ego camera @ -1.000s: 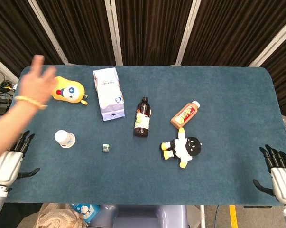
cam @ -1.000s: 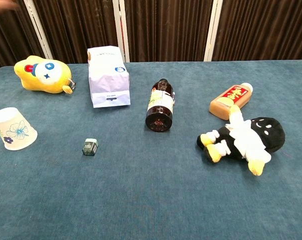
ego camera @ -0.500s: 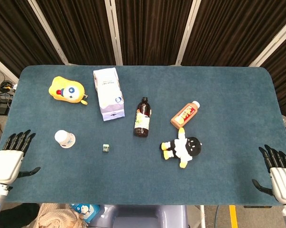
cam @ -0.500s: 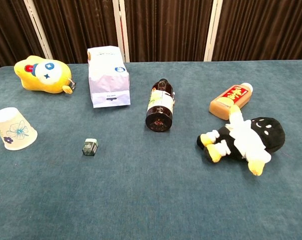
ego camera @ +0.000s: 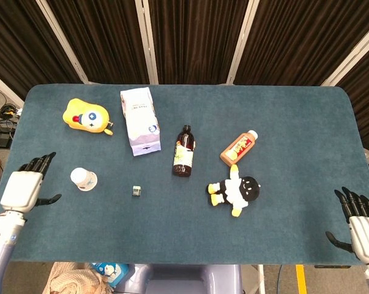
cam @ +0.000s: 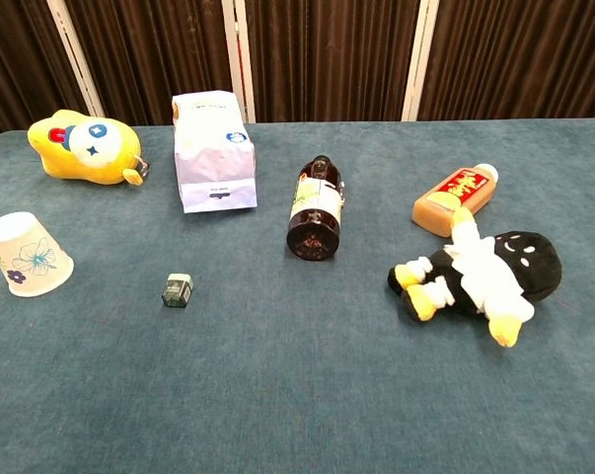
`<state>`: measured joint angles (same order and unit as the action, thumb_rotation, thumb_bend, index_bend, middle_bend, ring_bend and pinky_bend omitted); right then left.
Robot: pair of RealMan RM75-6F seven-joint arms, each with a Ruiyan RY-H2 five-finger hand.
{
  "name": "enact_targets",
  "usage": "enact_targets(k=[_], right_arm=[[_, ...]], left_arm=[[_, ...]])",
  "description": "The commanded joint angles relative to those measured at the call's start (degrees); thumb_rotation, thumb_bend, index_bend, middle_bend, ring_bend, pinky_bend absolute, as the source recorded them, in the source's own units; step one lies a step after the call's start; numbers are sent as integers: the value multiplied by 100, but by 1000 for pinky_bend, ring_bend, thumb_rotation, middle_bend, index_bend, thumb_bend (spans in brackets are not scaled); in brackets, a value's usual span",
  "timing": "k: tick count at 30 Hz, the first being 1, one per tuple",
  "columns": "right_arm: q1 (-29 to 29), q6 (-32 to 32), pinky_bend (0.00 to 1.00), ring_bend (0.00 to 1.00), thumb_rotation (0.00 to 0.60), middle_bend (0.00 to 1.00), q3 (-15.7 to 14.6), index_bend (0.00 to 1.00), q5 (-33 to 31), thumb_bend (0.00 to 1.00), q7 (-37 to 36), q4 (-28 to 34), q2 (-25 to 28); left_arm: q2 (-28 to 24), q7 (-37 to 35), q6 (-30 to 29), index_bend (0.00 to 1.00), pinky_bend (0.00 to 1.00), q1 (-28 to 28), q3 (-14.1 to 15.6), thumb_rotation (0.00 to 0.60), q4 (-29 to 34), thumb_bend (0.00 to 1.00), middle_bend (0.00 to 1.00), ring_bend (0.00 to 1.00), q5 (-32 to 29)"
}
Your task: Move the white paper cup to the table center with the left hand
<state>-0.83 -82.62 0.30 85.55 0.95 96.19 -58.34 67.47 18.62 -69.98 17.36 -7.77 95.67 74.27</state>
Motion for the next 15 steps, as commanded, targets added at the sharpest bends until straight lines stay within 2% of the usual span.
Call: enact_targets(k=[1, 11, 15], right_arm=[[0, 6, 0, 0, 600, 0, 3, 0, -18, 235, 6, 3, -3], [0, 18, 0, 0, 600, 0, 6, 0, -32, 236, -40, 2, 12], [-2, 21, 0, 0, 600, 0, 4, 0, -25, 236, -62, 7, 14]], left_arm=[[192, 351, 405, 113, 316, 317, -176, 600, -33, 152, 189, 183, -467], [675, 1056, 764, 130, 316, 744, -216, 600, -347, 166, 204, 184, -1318], [808, 1094, 877, 182, 335, 847, -212, 600, -433, 189, 270, 210, -1531]])
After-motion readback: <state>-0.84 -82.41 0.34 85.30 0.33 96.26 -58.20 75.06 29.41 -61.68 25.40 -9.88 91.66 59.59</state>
